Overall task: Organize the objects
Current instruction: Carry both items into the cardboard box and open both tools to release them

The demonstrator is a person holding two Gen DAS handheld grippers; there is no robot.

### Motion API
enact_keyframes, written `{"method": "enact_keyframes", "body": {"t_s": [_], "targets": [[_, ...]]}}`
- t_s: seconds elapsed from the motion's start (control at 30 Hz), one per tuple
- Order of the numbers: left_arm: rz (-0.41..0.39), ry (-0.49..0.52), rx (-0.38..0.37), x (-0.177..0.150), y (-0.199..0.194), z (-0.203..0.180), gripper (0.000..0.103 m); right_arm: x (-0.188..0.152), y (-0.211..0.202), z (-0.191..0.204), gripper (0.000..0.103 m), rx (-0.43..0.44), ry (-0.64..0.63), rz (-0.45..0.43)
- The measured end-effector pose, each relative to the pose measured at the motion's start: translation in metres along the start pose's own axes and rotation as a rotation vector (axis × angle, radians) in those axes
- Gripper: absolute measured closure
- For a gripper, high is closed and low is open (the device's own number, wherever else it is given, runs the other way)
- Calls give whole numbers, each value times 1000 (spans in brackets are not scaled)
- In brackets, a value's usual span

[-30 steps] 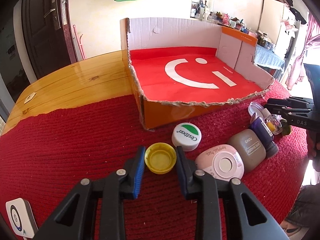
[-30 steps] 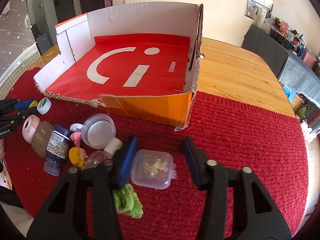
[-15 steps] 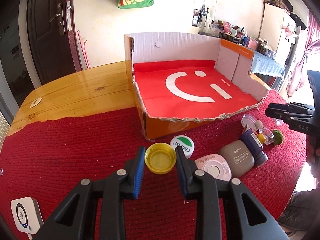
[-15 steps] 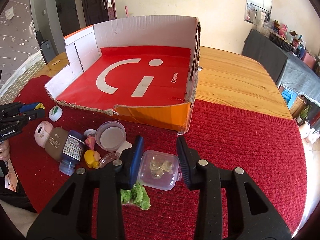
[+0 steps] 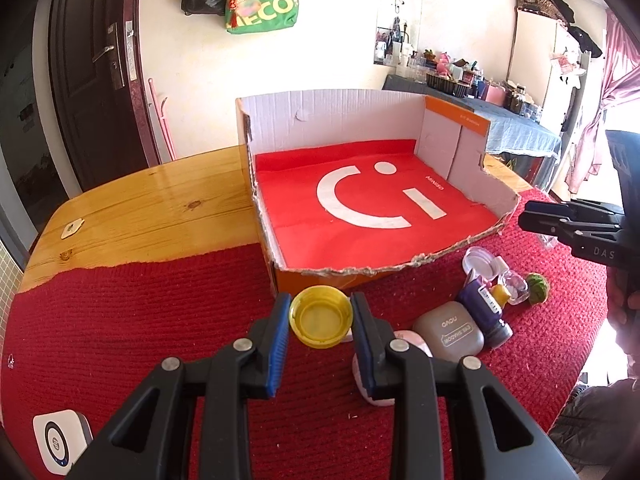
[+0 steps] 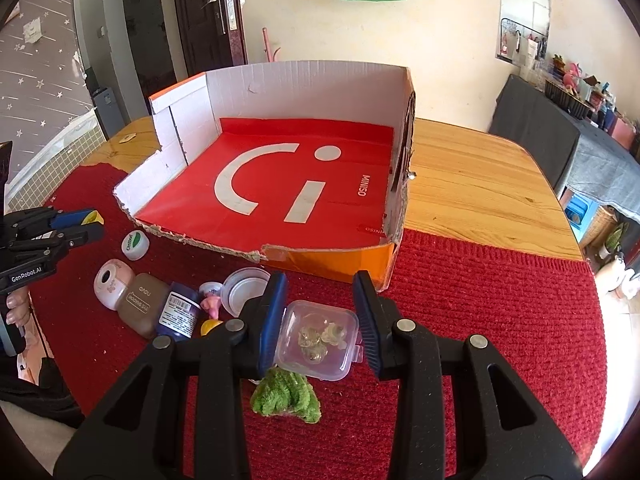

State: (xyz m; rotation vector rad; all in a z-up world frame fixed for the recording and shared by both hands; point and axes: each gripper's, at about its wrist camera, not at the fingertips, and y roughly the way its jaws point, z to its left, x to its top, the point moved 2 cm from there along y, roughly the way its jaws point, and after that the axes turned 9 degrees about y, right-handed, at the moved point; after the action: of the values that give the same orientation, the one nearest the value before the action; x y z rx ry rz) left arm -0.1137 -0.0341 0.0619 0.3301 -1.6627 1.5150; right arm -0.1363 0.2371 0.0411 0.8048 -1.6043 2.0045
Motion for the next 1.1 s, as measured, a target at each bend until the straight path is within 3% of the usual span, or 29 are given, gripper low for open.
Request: {"method": "enact_keyframes", "body": {"t_s": [0.27,0.5,0.8,1.1], "targets": [[4,59,-63,44,18,-10,72,41,-7,18,70,62,-49,-44],[99,111,-117,67,61,-13,72,69,41,21,70,76,-73,67],[205,177,-152,65,107,-18,72,67,96,13,72,51,-105,220],[233,221,-171,67,118,-23,72,65,97,21,72,84,-146,234]]}}
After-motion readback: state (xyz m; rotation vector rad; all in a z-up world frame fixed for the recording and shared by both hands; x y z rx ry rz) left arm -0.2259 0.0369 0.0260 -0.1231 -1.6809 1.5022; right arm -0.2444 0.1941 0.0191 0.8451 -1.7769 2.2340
